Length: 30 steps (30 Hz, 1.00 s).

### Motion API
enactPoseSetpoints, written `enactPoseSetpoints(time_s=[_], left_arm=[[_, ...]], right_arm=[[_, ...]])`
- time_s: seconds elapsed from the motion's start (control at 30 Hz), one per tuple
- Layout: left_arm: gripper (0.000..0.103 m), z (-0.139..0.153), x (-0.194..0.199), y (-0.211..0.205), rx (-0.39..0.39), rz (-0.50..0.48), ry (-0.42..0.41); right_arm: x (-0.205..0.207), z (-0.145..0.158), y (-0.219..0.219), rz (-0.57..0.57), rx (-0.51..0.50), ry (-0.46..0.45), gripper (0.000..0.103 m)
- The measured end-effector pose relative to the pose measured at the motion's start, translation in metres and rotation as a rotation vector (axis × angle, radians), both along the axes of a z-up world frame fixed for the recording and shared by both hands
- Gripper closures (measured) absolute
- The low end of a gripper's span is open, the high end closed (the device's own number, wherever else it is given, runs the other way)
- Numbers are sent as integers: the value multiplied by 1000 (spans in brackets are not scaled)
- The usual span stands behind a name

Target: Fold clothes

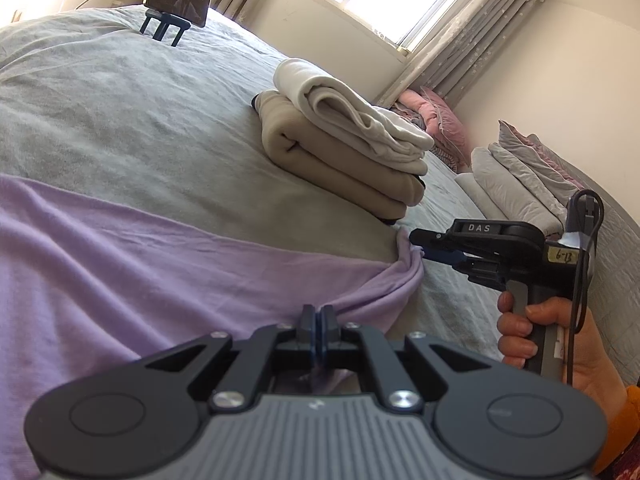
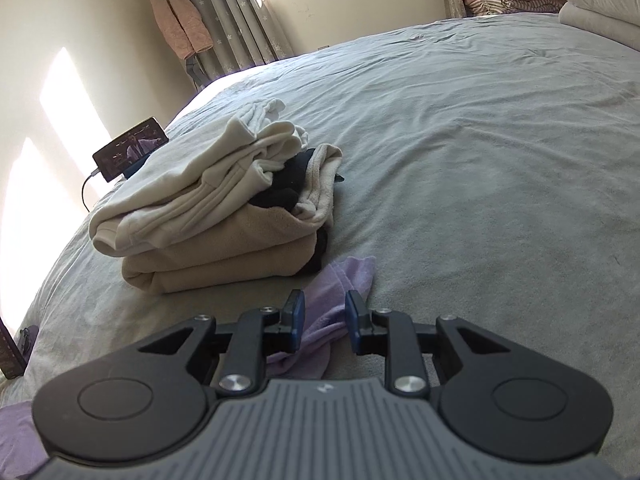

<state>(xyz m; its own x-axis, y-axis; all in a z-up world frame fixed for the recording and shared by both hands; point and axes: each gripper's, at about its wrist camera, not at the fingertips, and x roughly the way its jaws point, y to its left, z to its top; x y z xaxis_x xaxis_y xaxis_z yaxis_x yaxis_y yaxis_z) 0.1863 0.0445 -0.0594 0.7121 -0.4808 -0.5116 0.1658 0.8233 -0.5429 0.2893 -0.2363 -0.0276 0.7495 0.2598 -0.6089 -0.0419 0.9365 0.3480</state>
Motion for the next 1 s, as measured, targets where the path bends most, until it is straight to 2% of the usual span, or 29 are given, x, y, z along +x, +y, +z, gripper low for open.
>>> enactPoseSetpoints(time_s=[0.03,0.07,0.13,0.27,0.47,0.83,1.0], left_arm=[[101,0,0,0,1,0,-1],[101,0,0,-1,3,0,-1],[101,0,0,-1,8,0,-4],[101,5,-4,-4,36,-14,-20],[101,22,-17,-19,111,-77,-88],[102,46,-62,-80,435,-280,-232],[103,44,-78,-95,527,-331,-256]], right_arm=[[0,0,0,5,-3,1,85],[0,-1,1,11,-6,3,94],[-1,-3,4,26,-30,4,100],[-10,0,6,20,-72,-32,101],[-28,14,-19,-22,-76,-59,101],[-81,26,-65,-70,-97,-78,101],[-98,24,-76,-71,-101,-77,101]])
